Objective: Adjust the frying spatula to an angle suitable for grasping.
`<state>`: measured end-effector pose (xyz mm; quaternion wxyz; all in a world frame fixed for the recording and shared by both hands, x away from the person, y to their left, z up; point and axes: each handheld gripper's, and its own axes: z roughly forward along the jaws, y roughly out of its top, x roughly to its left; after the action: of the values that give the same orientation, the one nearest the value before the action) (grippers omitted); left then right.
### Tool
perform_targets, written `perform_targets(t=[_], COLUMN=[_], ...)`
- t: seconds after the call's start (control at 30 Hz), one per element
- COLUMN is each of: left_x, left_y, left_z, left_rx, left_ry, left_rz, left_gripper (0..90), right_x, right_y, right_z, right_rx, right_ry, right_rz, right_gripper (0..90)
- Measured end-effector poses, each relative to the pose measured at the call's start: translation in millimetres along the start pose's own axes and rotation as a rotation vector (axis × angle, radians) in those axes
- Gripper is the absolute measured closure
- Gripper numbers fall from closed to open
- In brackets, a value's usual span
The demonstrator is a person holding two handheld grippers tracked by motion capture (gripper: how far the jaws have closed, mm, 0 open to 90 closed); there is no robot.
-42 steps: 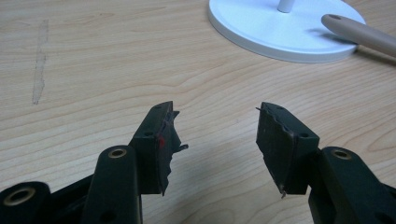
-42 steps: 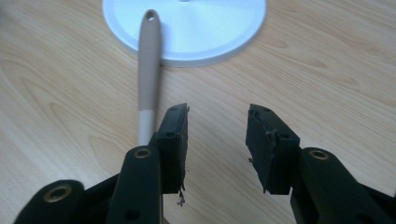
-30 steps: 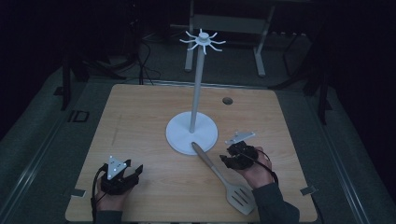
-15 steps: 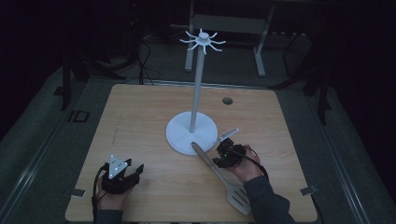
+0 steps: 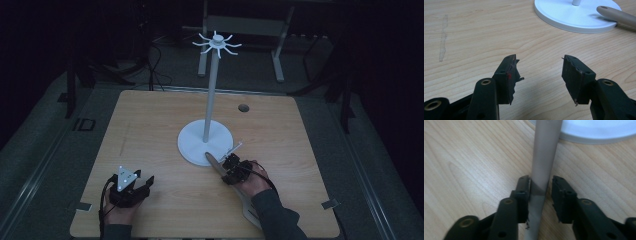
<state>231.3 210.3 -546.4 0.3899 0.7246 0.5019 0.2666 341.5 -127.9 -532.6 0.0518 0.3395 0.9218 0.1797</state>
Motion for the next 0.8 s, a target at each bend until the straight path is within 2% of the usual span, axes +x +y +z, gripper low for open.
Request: perform_targets(t=[0.07, 0.17, 0.43, 0.53, 0.8], left_x=[0.1, 0.1, -0.6, -0.6, -1.4], left_y=[0.1, 0.2, 0.5, 0.5, 0.8], left_z=[-0.2, -0.2, 0.4, 0.4, 1.3], left_rx=[-0.001, -0.002, 0.002, 0.001, 0.001], left_ry=[0.001, 0.002, 0.001, 0.001, 0.0], left_rz=[0.0, 0.0, 0.006, 0.005, 0.009], left_gripper=[46.0, 45.9, 45.8, 45.7, 45.6], right_x=[0.2, 0.8, -12.2, -15.1, -15.6], right_y=[0.2, 1.3, 9.0, 10.4, 11.7], right_z=[1.0, 0.3, 2.8, 4.7, 8.5], right_rx=[-0.001, -0.004, -0.035, -0.039, -0.033], right_ry=[0.009, -0.015, -0.039, -0.03, -0.031], right_rz=[0.006, 0.003, 0.064, 0.077, 0.078], right_gripper=[72.2, 72.7, 73.3, 73.4, 72.4])
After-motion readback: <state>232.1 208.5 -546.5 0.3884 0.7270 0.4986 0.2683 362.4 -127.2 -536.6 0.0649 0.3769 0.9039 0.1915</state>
